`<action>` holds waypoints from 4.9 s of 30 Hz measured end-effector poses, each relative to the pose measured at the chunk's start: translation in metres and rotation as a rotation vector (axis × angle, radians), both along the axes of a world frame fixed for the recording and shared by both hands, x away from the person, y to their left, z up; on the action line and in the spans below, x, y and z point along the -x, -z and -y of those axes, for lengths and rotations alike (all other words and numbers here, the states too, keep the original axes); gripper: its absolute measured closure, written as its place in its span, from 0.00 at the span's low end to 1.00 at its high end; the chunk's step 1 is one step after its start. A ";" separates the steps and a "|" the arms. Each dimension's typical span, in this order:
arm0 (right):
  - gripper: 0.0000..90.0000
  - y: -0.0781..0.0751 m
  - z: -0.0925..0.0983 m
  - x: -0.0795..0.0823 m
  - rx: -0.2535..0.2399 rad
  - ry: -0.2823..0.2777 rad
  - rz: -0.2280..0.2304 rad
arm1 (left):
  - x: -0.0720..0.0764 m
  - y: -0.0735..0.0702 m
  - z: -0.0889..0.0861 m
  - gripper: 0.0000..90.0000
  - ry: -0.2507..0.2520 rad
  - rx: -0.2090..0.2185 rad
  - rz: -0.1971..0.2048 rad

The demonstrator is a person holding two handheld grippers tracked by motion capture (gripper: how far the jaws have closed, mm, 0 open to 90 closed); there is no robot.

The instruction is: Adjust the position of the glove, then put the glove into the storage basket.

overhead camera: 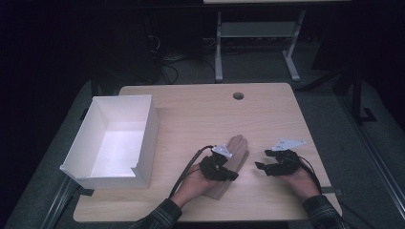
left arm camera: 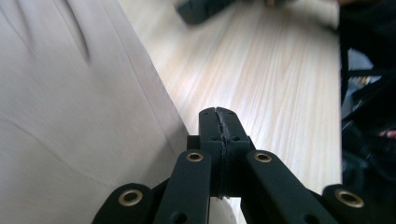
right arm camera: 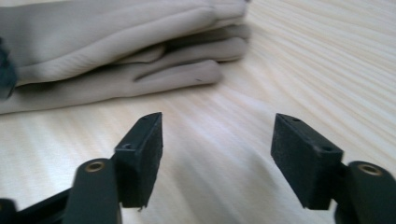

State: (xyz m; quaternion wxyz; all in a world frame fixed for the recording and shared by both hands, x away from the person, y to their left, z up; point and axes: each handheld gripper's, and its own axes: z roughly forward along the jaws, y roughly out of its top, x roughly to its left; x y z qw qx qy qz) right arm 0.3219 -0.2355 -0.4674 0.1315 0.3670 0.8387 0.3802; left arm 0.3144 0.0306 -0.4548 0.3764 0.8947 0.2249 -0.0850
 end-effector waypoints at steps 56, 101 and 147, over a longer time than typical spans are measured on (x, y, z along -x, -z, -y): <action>0.15 0.015 -0.004 -0.006 0.029 0.034 0.001 | -0.040 0.000 -0.028 0.19 -0.035 -0.155 0.208; 0.15 0.015 -0.006 -0.005 0.027 0.039 0.003 | -0.029 -0.036 -0.038 0.76 -0.034 -0.068 0.112; 0.14 0.015 -0.006 -0.005 0.026 0.043 0.002 | -0.051 -0.153 -0.128 0.76 -0.283 -0.059 0.190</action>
